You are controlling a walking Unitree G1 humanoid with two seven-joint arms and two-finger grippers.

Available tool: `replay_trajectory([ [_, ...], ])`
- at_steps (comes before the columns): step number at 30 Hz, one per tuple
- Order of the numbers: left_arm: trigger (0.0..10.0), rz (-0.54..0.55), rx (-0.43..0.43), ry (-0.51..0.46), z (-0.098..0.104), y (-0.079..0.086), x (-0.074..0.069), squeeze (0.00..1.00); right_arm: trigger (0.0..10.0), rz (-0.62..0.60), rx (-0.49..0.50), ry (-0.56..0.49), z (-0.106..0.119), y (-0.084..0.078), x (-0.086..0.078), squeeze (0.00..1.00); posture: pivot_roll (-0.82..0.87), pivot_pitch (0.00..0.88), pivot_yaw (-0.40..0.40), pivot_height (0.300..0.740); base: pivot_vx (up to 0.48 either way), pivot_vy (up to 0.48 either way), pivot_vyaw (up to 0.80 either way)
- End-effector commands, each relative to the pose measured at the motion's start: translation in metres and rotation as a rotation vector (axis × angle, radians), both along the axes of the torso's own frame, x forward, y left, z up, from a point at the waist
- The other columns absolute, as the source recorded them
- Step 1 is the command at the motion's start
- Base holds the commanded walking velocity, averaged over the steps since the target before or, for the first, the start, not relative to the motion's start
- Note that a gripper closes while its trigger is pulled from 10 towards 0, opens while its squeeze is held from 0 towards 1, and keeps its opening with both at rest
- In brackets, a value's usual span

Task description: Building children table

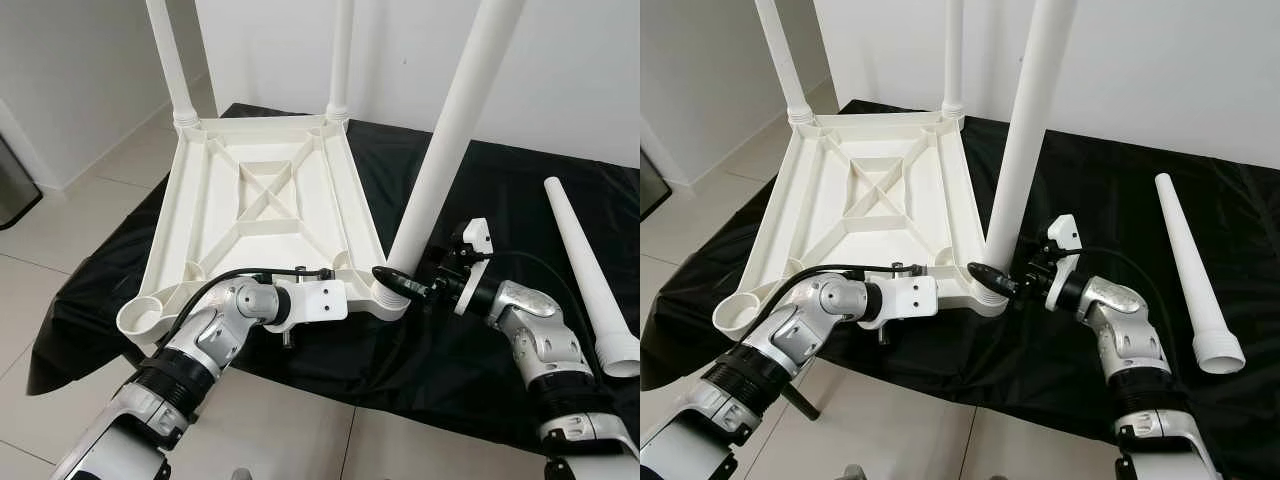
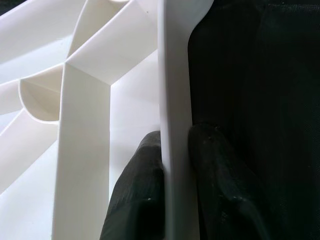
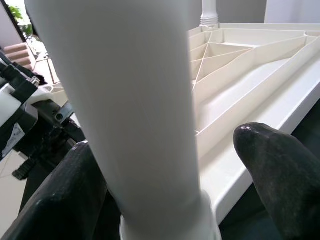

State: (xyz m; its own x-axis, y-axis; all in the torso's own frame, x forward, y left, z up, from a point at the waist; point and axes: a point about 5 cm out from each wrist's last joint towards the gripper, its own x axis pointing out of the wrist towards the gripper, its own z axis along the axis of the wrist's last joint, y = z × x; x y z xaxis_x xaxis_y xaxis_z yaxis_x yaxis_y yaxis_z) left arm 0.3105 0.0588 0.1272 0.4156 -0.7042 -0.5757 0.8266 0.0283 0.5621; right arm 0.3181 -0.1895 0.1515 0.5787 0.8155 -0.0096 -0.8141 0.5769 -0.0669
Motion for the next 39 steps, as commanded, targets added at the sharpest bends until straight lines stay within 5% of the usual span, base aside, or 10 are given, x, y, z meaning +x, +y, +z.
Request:
replay_trajectory([
  [1, 10.0, 0.015, 0.002, -0.030, 0.004, 0.001, 0.003, 0.00, 10.0, 0.032, -0.019, -0.012, 0.001, -0.001, 0.002, 0.00, -0.03, 0.000, -0.006, 0.740, 0.000, 0.000, 0.00],
  [15, 10.0, 0.011, 0.008, -0.028, 0.003, 0.001, 0.002, 0.00, 10.0, 0.148, -0.013, -0.024, 0.003, 0.001, 0.007, 0.00, -0.03, 0.000, -0.005, 0.740, 0.000, 0.000, 0.00],
  [16, 10.0, 0.011, 0.008, -0.028, 0.003, 0.001, 0.002, 0.00, 4.9, 0.159, -0.009, -0.022, 0.003, 0.002, 0.006, 0.00, -0.03, 0.000, -0.006, 0.740, 0.000, 0.000, 0.00],
  [18, 10.0, 0.011, 0.008, -0.028, 0.003, 0.001, 0.002, 0.00, 4.9, 0.159, -0.009, -0.022, 0.003, 0.002, 0.006, 0.00, -0.03, 0.000, -0.006, 0.740, 0.000, 0.000, 0.00],
  [19, 10.0, 0.011, 0.008, -0.028, 0.003, 0.001, 0.002, 0.00, 0.0, 0.169, -0.008, -0.022, 0.003, 0.002, 0.006, 0.00, -0.03, 0.000, -0.005, 0.740, 0.000, 0.000, 0.00],
  [39, 10.0, 0.019, 0.007, -0.025, 0.003, 0.002, 0.002, 0.00, 0.0, 0.168, 0.064, -0.050, 0.006, 0.008, 0.002, 0.00, -0.03, 0.000, -0.012, 0.740, 0.000, 0.000, 0.00],
])
